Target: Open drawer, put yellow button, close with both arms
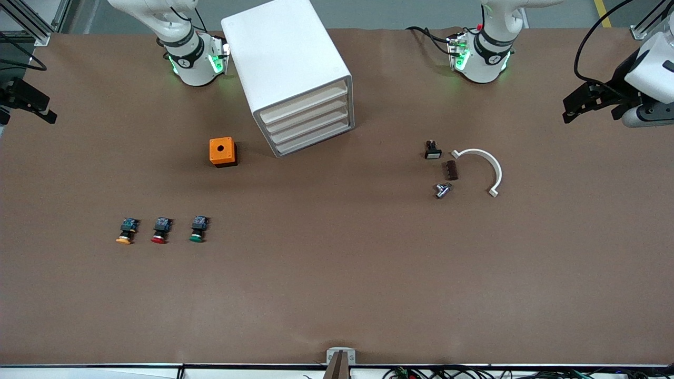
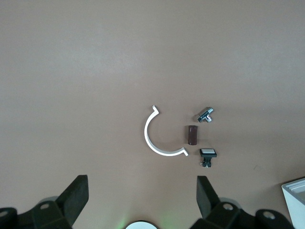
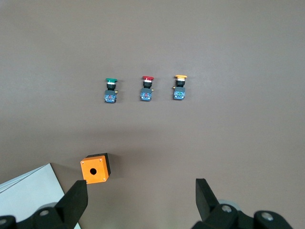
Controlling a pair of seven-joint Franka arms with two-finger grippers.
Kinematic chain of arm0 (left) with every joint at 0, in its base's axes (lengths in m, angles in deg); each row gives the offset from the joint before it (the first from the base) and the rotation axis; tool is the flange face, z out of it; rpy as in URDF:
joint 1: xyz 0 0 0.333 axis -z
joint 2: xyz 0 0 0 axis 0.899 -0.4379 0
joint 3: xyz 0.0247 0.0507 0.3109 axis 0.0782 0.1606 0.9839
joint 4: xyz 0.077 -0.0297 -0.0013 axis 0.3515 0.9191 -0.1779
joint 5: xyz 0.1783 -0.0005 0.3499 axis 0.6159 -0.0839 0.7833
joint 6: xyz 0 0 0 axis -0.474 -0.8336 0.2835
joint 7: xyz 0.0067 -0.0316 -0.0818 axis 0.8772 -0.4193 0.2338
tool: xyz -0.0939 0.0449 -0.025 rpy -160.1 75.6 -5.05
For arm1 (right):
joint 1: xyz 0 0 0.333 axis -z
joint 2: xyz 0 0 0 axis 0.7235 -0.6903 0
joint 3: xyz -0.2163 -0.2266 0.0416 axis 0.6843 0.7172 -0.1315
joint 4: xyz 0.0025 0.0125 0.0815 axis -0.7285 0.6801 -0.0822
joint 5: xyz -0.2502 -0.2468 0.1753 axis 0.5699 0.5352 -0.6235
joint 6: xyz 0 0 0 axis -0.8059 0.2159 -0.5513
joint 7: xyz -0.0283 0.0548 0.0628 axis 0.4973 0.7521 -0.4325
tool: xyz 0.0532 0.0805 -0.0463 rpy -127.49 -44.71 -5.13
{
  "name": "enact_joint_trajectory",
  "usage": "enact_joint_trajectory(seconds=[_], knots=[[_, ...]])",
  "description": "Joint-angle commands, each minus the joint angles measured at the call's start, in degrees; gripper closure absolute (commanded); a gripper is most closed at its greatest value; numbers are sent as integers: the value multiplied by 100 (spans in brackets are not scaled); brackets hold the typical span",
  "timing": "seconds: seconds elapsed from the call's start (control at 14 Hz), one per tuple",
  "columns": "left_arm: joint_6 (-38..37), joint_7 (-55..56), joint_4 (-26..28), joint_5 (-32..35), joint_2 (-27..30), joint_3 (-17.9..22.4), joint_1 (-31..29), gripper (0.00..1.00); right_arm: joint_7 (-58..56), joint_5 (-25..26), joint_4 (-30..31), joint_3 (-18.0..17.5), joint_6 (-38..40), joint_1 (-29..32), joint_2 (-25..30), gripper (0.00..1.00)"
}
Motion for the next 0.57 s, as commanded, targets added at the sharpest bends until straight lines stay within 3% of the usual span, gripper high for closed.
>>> enact_joint_trajectory(seconds=[0.0,0.5], knots=[[-153,-60,-163,0,-55,-19,-49,0,-9,-46,141,-103,-32,128,155,0],[-188,-42,-462,175,-449,-10,-58,0,0,-28,150,-112,12,137,164,0]])
